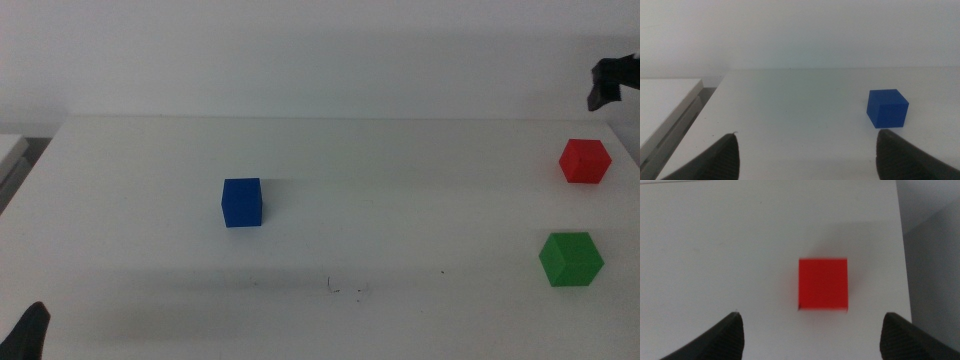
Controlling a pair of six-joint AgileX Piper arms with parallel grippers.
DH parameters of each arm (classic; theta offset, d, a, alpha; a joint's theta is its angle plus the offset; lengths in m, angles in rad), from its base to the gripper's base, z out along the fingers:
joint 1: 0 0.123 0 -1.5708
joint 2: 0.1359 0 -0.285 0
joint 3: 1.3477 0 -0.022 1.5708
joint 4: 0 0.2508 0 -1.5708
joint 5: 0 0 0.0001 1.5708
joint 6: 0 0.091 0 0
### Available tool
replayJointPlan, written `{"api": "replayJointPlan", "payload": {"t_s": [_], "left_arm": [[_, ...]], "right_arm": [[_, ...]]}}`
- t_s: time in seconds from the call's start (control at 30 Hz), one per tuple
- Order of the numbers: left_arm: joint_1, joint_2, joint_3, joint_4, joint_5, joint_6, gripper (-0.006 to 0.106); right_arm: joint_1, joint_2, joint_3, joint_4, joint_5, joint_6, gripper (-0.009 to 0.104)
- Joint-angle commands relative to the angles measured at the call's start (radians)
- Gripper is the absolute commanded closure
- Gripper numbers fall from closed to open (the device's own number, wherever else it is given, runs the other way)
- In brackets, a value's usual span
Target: Stack red cubes first, then green, then blue cubes in a specific spot.
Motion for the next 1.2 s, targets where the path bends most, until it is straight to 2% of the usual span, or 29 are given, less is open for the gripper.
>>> {"api": "replayJointPlan", "payload": {"t_s": [0.0, 0.1, 0.5, 0.6, 0.67, 0.7, 0.77, 0.83, 0.93, 1.0, 1.1, 1.17], "left_arm": [[0.003, -0.004, 0.0, -0.003, -0.013, 0.0, 0.007], [0.003, -0.004, 0.0, -0.003, -0.013, 0.0, 0.007], [0.003, -0.004, 0.0, -0.003, -0.013, 0.012, 0.007], [0.003, -0.004, 0.0, -0.003, -0.013, 0.012, 0.007], [0.003, -0.004, 0.0, -0.003, -0.013, 0.012, 0.007], [0.003, -0.004, 0.0, -0.003, -0.013, 0.012, 0.007], [0.003, -0.004, 0.0, -0.003, -0.013, 0.012, 0.007], [0.003, -0.004, 0.0, -0.003, -0.013, 0.012, 0.007], [0.003, -0.004, 0.0, -0.003, -0.013, 0.012, 0.007], [0.003, -0.004, 0.0, -0.003, -0.013, 0.012, 0.007], [0.003, -0.004, 0.0, -0.003, -0.013, 0.012, 0.007], [0.003, -0.004, 0.0, -0.003, -0.013, 0.012, 0.007]], "right_arm": [[-0.008, 0.077, -0.092, -0.029, 0.032, -0.035, 0.002], [-0.008, 0.16, -0.159, -0.065, 0.046, -0.043, 0.002], [-0.008, 0.33, -0.199, -0.066, -0.036, -0.055, 0.002], [-0.008, 0.357, -0.199, -0.093, -0.044, -0.041, 0.006], [-0.008, 0.37, -0.199, -0.1, -0.044, -0.038, 0.017], [-0.008, 0.372, -0.199, -0.103, -0.046, -0.036, 0.029], [-0.008, 0.371, -0.199, -0.107, -0.053, -0.002, 0.06], [-0.006, 0.35, -0.199, -0.107, -0.049, 0.027, 0.098], [0.019, 0.284, -0.199, -0.107, -0.024, 0.059, 0.09], [0.06, 0.221, -0.176, -0.101, 0.004, 0.097, 0.09], [0.158, 0.078, -0.028, -0.113, -0.006, 0.19, 0.092], [0.247, -0.008, 0.117, -0.155, -0.034, 0.322, 0.094]]}}
